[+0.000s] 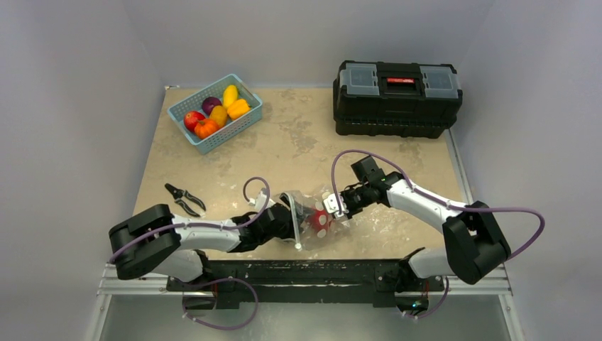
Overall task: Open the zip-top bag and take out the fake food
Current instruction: Pick up the fake vegetable from the zipper food storage bag.
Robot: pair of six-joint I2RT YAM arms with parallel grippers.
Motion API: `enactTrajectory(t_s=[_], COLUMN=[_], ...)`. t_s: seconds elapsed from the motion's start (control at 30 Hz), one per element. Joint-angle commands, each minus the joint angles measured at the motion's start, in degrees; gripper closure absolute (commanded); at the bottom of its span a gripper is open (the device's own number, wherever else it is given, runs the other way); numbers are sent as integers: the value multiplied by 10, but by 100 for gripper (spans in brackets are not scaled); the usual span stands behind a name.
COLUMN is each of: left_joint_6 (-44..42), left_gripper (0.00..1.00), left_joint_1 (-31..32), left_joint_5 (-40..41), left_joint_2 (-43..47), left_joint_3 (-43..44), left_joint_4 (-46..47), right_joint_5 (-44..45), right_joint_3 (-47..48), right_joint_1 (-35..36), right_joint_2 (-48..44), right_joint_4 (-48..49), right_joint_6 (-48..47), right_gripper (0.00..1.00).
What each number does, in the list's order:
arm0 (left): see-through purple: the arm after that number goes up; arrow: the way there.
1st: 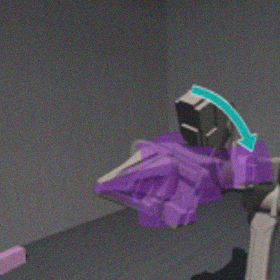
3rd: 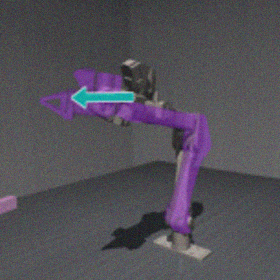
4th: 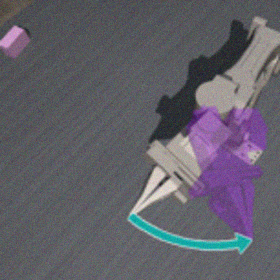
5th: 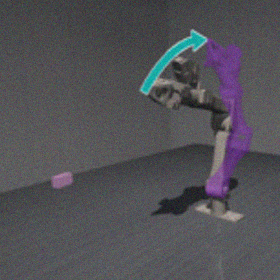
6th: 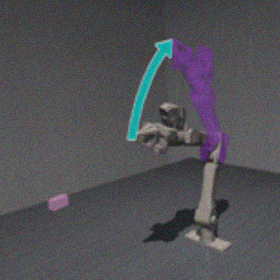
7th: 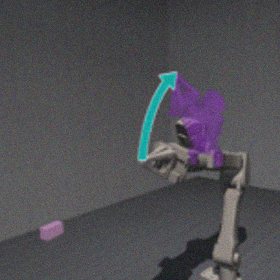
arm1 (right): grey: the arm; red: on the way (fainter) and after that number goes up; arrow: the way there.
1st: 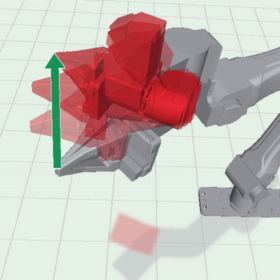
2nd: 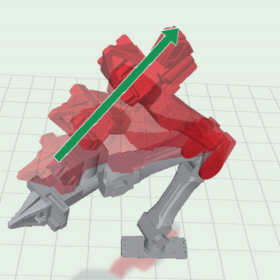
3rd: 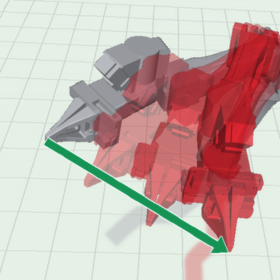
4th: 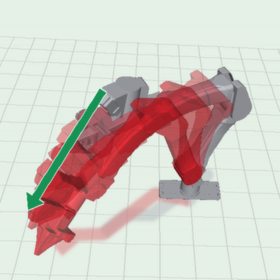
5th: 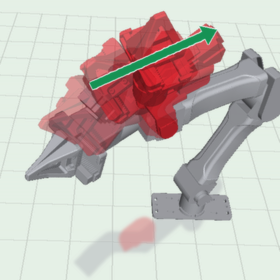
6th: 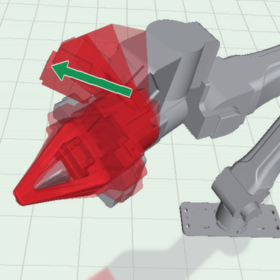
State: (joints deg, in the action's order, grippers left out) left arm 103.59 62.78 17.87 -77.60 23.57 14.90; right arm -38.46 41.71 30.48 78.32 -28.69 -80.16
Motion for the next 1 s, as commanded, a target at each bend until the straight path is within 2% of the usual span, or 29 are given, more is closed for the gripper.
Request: enactTrajectory(t_s=[0.0,0.3,0.53,0.6,0.63,0.67,0.73,0.77,0.83,0.97], left_joint_6=[28,41,44,28,20,11,-2,-9,-22,-65], left_gripper=[25,23,25,32,40,49,75,82,90,97], left_joint_1=[4,7,6,6,6,6,6,6,6,5], left_joint_5=[11,3,10,12,12,14,20,23,25,20], left_joint_2=[-33,-103,-146,-155,-158,-161,-164,-165,-160,-129], left_joint_3=[37,84,79,77,74,68,51,39,17,-12], left_joint_4=[3,11,99,126,144,163,206,226,254,256], right_joint_5=[-5,-11,-23,-25,-25,-24,-21,-20,-16,-9], right_joint_3=[-1,-1,-1,-2,-2,-1,-1,0,2,3], right_joint_1=[3,2,2,3,3,3,3,3,2,1], right_joint_2=[-5,-3,0,0,0,0,-1,-1,-5,-11], right_joint_4=[0,-4,-16,-17,-18,-19,-19,-20,-21,-16], right_joint_6=[-1,-5,-16,-18,-19,-19,-19,-19,-17,-7], right_gripper=[100,100,100,100,100,100,100,100,100,100])
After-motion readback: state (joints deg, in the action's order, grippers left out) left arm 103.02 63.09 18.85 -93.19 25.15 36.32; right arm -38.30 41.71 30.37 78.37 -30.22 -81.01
